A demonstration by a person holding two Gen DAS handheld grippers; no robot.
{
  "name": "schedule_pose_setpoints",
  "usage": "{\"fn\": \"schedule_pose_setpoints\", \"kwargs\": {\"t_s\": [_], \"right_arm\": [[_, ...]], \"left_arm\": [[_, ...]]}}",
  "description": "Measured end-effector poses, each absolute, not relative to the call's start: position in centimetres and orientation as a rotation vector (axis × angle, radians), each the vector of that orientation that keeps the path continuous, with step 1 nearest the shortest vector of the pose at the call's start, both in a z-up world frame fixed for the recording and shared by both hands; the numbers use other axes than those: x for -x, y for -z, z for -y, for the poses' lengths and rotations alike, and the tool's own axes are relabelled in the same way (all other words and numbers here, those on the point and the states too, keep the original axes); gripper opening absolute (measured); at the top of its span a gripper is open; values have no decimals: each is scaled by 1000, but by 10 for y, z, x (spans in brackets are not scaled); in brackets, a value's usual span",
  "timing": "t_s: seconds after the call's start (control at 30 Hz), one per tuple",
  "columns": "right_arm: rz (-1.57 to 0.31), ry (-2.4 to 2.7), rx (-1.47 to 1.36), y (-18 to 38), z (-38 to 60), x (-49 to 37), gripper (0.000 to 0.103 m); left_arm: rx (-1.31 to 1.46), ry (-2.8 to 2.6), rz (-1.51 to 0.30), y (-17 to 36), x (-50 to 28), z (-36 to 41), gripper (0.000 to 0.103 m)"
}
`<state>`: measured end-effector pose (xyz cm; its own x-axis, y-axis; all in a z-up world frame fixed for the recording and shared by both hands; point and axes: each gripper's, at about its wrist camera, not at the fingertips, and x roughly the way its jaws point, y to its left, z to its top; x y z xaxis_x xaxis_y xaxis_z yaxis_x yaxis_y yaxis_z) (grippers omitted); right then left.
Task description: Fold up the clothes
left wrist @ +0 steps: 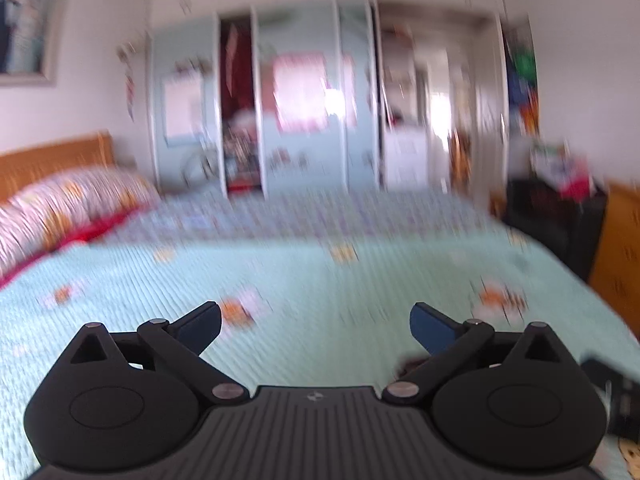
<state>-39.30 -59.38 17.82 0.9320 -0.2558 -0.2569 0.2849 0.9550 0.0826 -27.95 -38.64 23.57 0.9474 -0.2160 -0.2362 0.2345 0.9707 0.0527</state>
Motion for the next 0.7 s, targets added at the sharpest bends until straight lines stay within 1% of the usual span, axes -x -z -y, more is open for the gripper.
{"fn": "schedule_pose_setpoints", "kwargs": {"t_s": [0.07,0.1,0.17,0.23,0.4,0.5,0.6,0.7], "right_arm": [[-207,245,-69,-172,565,391,103],[-227,236,-59,-168,551,385,103],[-320,205,-107,-159,527,368,103],[-426,129,-245,-146,510,346,103],[-631,47,-464,-105,457,301,103],[-677,33,-442,-91,411,277,103],[-693,9,-390,-83,368,249,103],[-652,-14,-282,-81,329,221,103]], "left_arm": [[-59,198,-201,-241,270,364,103],[-49,182,-188,-243,265,352,103],[-43,167,-230,-244,245,331,103],[-48,172,-291,-238,223,306,103],[-87,98,-461,-199,181,239,103],[-123,50,-543,-170,157,198,103],[-121,-5,-550,-152,147,156,103],[-118,-57,-514,-146,137,129,103]]}}
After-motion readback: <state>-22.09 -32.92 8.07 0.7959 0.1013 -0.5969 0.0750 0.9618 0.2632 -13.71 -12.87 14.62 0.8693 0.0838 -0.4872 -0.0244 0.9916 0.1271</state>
